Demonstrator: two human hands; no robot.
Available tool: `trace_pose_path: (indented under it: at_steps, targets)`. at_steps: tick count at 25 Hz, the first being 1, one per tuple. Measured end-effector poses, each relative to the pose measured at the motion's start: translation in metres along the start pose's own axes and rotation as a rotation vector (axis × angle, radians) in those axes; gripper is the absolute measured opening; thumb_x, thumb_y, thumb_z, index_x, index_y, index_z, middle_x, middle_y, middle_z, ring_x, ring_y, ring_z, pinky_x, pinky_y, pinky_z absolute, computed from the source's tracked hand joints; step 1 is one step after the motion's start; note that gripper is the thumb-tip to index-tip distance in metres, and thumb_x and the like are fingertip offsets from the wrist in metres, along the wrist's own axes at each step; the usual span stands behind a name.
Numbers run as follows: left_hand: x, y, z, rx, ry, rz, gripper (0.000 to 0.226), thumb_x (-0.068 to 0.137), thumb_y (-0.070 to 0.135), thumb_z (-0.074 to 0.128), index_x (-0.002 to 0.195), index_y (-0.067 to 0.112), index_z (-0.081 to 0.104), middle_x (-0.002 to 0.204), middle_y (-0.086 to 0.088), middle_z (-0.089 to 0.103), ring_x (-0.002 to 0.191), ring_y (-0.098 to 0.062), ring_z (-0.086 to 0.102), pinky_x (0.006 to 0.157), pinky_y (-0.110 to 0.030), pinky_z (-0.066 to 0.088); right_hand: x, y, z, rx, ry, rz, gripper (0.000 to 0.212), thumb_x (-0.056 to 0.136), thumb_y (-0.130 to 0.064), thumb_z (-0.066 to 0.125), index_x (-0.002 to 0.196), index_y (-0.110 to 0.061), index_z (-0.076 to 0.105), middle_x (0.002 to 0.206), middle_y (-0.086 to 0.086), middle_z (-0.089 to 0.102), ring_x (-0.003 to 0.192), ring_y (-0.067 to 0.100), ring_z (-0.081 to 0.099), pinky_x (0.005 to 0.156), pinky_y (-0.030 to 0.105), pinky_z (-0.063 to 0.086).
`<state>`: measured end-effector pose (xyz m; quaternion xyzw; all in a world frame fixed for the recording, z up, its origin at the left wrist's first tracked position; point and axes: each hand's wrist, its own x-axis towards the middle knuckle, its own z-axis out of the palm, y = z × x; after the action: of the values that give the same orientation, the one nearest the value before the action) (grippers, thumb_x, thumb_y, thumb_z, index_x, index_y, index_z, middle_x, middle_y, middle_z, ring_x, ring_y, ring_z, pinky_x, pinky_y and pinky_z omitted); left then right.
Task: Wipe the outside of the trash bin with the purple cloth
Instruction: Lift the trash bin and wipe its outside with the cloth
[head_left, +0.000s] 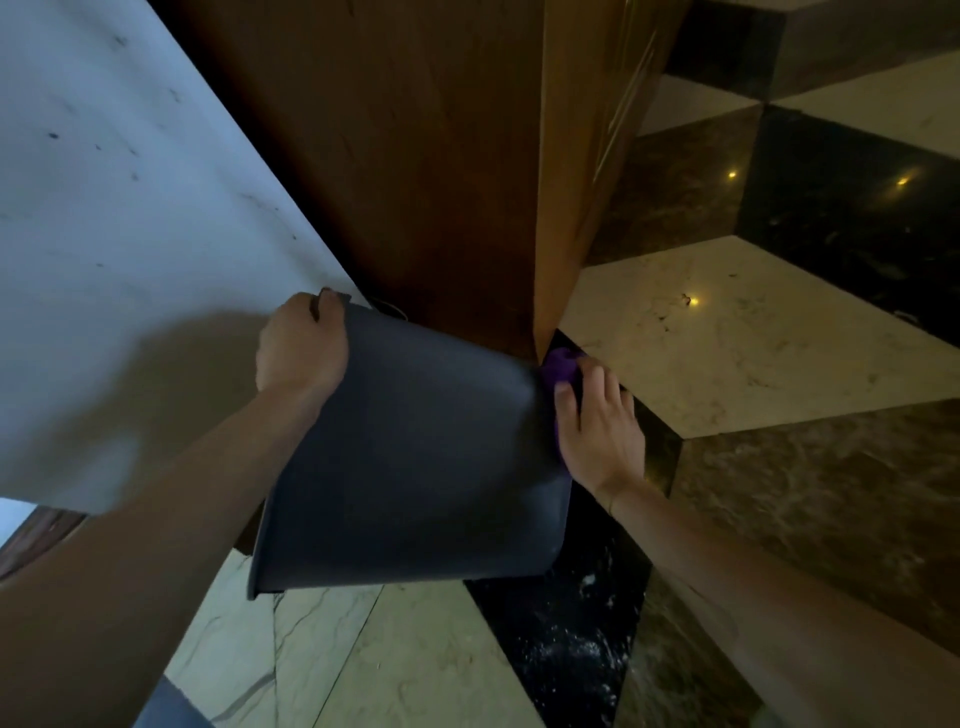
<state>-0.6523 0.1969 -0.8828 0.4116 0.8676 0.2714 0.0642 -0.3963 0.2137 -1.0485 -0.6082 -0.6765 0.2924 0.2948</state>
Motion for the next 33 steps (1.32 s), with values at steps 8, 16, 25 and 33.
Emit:
trace_pose_path:
  at_steps: [8, 16, 25, 33]
  targets:
    - [-0.146, -0.04, -0.059, -0.443, -0.016, 0.044, 0.027, 0.091, 0.036, 0.034, 0.075, 0.039, 0.056, 0.07, 0.021, 0.057, 0.064, 0.001, 0.052, 0.061, -0.032, 0.04, -0.025, -0.003, -0.027, 0.049, 0.04, -0.305, 0.04, 0.099, -0.05, 0.034, 0.132, -0.029, 0.042, 0.134, -0.002, 0.055, 0.112, 0.019, 0.054, 0.08, 0.028, 0.041]
    - [-0.11, -0.018, -0.083, -0.502, -0.248, -0.377, 0.033, 0.098, 0.05, 0.042, 0.093, 0.029, 0.067, 0.082, 0.001, 0.076, 0.068, -0.02, 0.072, 0.063, -0.035, 0.05, -0.057, 0.004, -0.026, -0.01, 0.064, -0.377, 0.047, 0.099, -0.055, 0.028, 0.128, -0.024, 0.047, 0.137, 0.0, 0.055, 0.109, 0.02, 0.054, 0.079, 0.028, 0.044]
    - [-0.131, 0.003, -0.074, -0.602, -0.169, -0.401, 0.042, 0.099, 0.05, 0.036, 0.085, 0.025, 0.066, 0.074, -0.006, 0.072, 0.068, -0.028, 0.068, 0.06, -0.032, 0.046, -0.059, -0.081, -0.053, 0.196, 0.226, -0.611, 0.037, 0.103, -0.047, 0.031, 0.122, -0.02, 0.05, 0.134, 0.005, 0.057, 0.104, 0.023, 0.059, 0.084, 0.033, 0.045]
    - [-0.165, 0.018, -0.056, -0.978, -0.082, -0.336, 0.031, 0.104, 0.033, 0.03, 0.101, 0.035, 0.062, 0.083, 0.01, 0.076, 0.076, -0.006, 0.072, 0.066, -0.031, 0.05, -0.089, -0.182, -0.037, 0.293, -0.194, -0.681, 0.036, 0.104, -0.041, 0.037, 0.137, -0.027, 0.045, 0.15, -0.007, 0.046, 0.141, 0.017, 0.033, 0.112, 0.047, 0.028]
